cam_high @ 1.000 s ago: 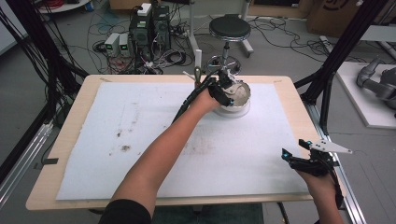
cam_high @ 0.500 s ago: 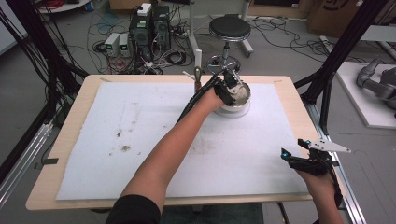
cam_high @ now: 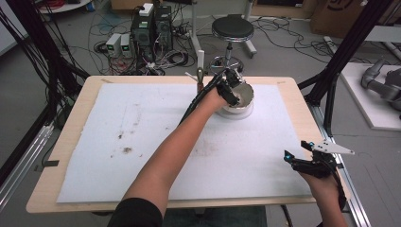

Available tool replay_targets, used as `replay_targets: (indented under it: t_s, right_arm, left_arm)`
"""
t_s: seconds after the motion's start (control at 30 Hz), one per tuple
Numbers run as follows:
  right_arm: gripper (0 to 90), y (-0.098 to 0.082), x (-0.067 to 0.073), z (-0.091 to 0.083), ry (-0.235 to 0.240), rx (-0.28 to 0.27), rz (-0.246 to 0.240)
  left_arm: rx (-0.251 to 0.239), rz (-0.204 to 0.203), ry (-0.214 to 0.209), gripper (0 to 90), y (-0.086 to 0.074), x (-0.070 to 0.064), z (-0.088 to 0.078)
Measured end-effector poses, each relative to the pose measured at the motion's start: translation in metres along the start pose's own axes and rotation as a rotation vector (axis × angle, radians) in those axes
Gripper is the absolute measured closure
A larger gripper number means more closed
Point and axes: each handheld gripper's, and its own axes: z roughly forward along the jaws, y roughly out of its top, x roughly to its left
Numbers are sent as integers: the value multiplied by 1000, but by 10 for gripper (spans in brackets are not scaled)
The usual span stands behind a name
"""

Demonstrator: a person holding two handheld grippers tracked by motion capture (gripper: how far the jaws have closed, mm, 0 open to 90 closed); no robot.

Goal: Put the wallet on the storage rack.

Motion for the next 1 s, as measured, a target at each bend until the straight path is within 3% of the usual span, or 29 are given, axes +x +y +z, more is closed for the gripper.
replay_targets:
  t_s: [0.33, 0.7, 1.0]
  right_arm:
    - [202, 1, 2, 2, 4, -1, -7]
    - [202, 6, 4, 3, 5, -24, -16]
    - [202, 12, 7, 8, 25, -31, -14]
  left_arm:
    - [-116, -69, -26, 241, -14, 11, -28]
    - [-239, -74, -68, 235, -45, 7, -82]
    - [-295, -80, -58, 232, -73, 4, -120]
